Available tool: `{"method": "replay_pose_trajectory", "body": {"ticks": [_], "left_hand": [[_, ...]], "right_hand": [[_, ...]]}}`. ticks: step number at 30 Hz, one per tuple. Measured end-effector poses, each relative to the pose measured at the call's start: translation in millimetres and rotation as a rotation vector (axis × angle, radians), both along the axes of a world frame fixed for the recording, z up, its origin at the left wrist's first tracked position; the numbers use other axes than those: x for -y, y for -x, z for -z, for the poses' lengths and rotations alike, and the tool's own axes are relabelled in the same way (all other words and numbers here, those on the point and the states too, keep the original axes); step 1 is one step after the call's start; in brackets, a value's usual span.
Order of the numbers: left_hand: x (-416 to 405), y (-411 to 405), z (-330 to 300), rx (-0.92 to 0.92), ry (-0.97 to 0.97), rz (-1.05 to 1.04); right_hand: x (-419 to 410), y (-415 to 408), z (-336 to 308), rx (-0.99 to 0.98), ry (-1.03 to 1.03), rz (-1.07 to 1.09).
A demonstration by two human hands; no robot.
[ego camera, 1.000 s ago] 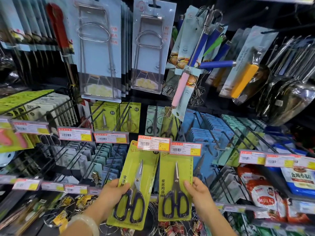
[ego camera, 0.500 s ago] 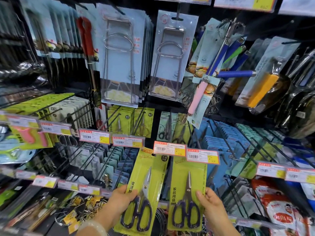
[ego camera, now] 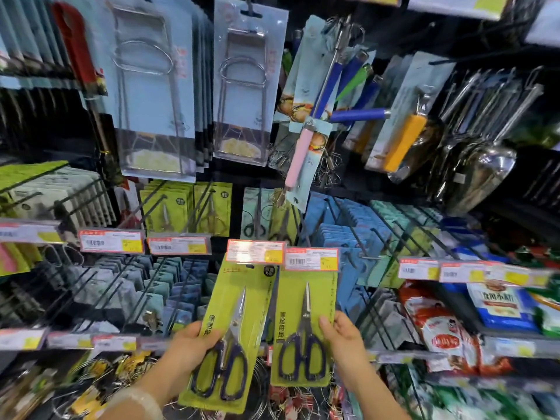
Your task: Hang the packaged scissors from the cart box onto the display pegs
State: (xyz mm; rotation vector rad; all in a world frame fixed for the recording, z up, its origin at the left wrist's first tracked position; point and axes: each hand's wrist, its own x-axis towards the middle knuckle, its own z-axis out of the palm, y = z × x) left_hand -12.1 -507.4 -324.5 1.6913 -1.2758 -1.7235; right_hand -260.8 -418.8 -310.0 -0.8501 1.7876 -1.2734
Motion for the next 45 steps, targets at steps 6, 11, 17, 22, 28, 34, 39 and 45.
{"method": "replay_pose_trajectory", "body": {"ticks": [6,11,17,22,28,34,39,45], "left_hand": [[2.9,9.6,-0.4,0.021,0.031,-0.001],[2.1,20.6,-9.3,-0.017,0.029,0.001],[-0.2,24.0,-9.4,-0.029,0.056,-0.032],[-0.7,19.0,-5.0,0.000,0.054,-0.059],[-5.6,9.9,0.7,-0.050,0.009,-0.031],[-9.3,11.9,-3.8,-0.057,0.018,-0.021],[-10.7,15.0,-8.0,-0.079,0.024,-0.035],[-17.2,15.7,-15.8,-0.078,-0.003,-0.040]], "right_hand": [[3.6,9.3,0.4,-0.016,-0.061,-0.031],[2.8,12.2,3.2,-0.019,-0.064,0.001],[-2.1,18.6,16.3,0.019,-0.053,0.059],[1.2,16.4,10.8,0.006,0.008,-0.028],[1.2,14.2,4.3,0.004,0.031,-0.045],[3.5,12.4,3.6,-0.009,0.024,-0.042],[-3.1,7.6,-1.6,-0.006,0.085,0.004],[1.1,8.4,-2.3,-0.027,0.060,-0.007]]}}
